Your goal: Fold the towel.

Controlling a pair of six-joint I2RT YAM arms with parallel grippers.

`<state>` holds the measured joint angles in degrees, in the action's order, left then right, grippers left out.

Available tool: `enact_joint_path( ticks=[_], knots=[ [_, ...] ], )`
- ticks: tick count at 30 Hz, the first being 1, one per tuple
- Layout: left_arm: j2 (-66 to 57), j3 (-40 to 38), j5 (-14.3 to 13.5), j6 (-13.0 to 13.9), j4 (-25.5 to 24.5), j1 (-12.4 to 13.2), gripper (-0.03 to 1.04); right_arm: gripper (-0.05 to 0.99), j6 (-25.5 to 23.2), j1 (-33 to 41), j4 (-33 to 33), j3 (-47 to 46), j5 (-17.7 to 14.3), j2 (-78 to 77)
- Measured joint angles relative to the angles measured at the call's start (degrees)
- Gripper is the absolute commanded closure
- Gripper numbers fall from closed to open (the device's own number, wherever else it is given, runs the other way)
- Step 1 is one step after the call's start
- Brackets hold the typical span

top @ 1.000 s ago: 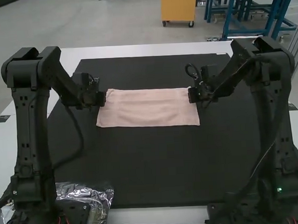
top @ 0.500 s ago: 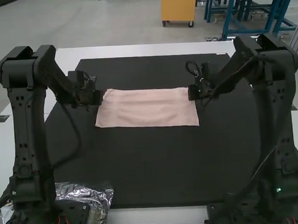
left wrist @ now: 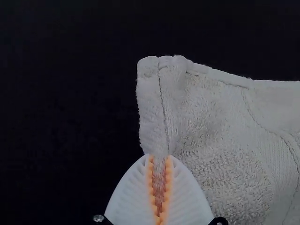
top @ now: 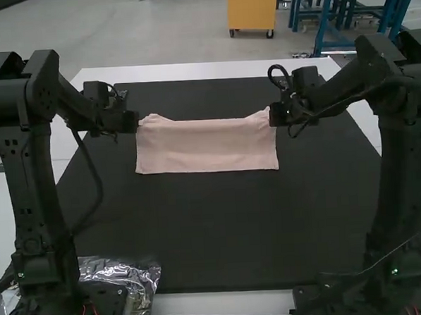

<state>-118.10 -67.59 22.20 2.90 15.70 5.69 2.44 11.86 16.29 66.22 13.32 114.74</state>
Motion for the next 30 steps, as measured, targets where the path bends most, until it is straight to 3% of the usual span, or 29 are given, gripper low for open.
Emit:
enact_joint_path(
  ticks=[12,24,25,27,29,30],
  knots=[
    [7.89,13.55,2.03,3.04,0.92,2.27,0.99,0.96,-0.33,-0.13,1.66,-11.78,3.08,-6.43],
    [13.18,24.24,2.27,4.42,4.79,2.56,0.99,0.95,-0.35,-0.13,5.22,-20.0,3.5,-7.56],
    [13.18,25.18,2.27,4.55,5.22,2.56,0.99,0.9,-0.37,-0.15,5.9,-20.85,3.54,-7.56],
    [13.18,27.21,2.25,5.03,6.62,2.56,0.95,0.6,-0.61,-0.15,7.89,-22.67,3.65,-7.56],
    [13.18,29.33,1.86,5.62,8.55,2.62,0.63,0.23,-0.79,-0.33,9.2,-24.02,3.34,-7.56],
    [13.18,30.12,1.84,5.9,9.35,2.89,0.47,0.11,-0.87,-0.68,9.66,-24.63,3.17,-7.56]
  ],
)
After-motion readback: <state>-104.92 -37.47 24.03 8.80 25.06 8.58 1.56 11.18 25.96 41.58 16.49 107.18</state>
